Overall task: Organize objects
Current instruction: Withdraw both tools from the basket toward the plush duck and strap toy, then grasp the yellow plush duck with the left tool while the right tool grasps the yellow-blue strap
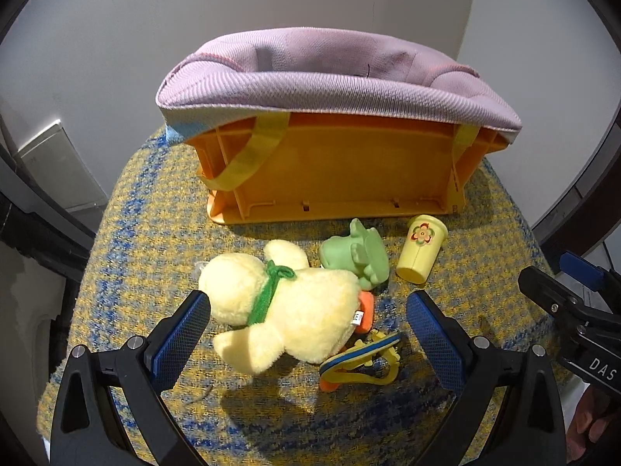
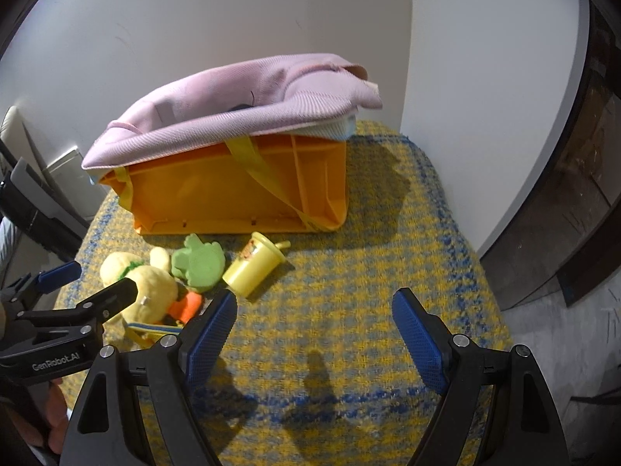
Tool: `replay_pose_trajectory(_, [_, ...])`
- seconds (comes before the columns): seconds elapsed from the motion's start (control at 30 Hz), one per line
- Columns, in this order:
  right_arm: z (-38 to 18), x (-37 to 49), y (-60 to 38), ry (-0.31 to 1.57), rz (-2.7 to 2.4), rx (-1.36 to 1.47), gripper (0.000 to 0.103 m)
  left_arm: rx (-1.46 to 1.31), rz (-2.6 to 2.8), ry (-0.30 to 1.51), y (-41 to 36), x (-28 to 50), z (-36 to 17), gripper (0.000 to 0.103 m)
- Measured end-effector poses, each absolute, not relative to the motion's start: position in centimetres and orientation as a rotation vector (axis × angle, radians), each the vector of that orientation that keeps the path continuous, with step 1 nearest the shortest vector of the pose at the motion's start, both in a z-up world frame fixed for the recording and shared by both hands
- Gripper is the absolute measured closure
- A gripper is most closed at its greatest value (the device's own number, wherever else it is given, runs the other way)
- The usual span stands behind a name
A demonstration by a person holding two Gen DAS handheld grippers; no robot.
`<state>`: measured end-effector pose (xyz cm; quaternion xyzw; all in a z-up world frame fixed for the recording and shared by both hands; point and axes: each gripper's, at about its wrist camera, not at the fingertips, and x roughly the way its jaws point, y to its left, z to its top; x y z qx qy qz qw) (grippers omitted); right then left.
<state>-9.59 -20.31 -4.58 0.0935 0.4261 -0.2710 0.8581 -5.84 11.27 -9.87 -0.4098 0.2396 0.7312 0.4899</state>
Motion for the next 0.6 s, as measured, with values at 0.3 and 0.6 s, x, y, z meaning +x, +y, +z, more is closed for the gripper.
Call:
replay_pose_trajectory(0.3, [-7.5,-10.0,-21.5,0.916,-0.571,0.242,0.021,-1.024,1.781,0.639,12.1,-5.6,-12.4,0.0])
replay_pose_trajectory(0.6, [-9.3,-10.2,-22.3,0.939,-0.568,0.277,0.021,-1.087,1.776,0.67,13.1,-6.2,-14.7,0.001])
